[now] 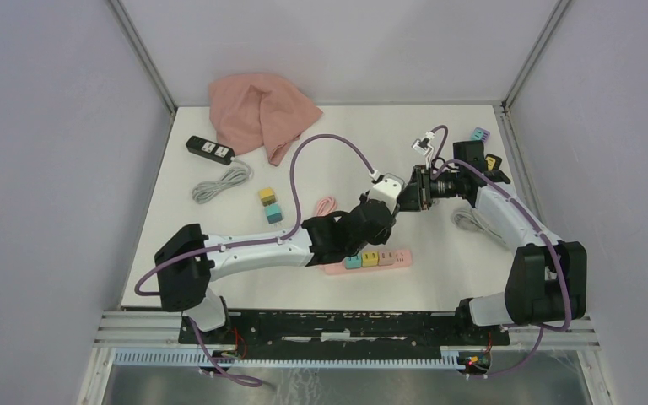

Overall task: Pull the plug off the socket
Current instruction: Place the plug at the center of the board.

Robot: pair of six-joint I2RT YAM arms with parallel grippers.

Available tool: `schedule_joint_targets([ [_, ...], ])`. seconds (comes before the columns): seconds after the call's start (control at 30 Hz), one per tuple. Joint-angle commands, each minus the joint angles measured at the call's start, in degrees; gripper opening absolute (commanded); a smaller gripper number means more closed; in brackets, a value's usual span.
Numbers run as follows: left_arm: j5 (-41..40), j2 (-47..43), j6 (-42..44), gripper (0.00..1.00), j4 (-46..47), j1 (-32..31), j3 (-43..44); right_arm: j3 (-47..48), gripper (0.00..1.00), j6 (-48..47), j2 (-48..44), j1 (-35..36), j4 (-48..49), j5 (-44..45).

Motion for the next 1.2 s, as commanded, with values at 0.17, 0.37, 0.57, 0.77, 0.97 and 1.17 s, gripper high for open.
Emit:
schedule_joint_targets([
  [0.17,-1.9,-1.7,4.3,0.04,-1.0,0.1,0.2,0.3,0.43,0.6,-0.2,0.2,1.2,-3.1],
  [0.37,-2.0,-7.8,3.9,0.03,2.8,1.3,-7.5,0.4,0.66,-0.5,-0.5,0.2,0.4,-2.0],
  [0.57,-0.5,-15.3,1.2,0.03,5.7,6.0,-17.5,1.3,0.71,-3.4,-0.8,0.2,-2.2,-0.5],
  [0.77,6.0,-23.6,-4.7,0.03,6.9,17.9,-27.0,1.4,0.71,-5.1,-0.9,0.2,-3.1,0.1],
  [0.97,12.9,-29.7,-10.4,0.03,7.6,30.6,-34.1,1.9,0.71,-7.1,-0.5,0.2,-4.6,0.3],
  [1.17,16.9,-31.7,-13.6,0.03,7.3,38.7,-37.1,1.9,0.71,-7.6,-0.3,0.1,-5.0,0.4],
])
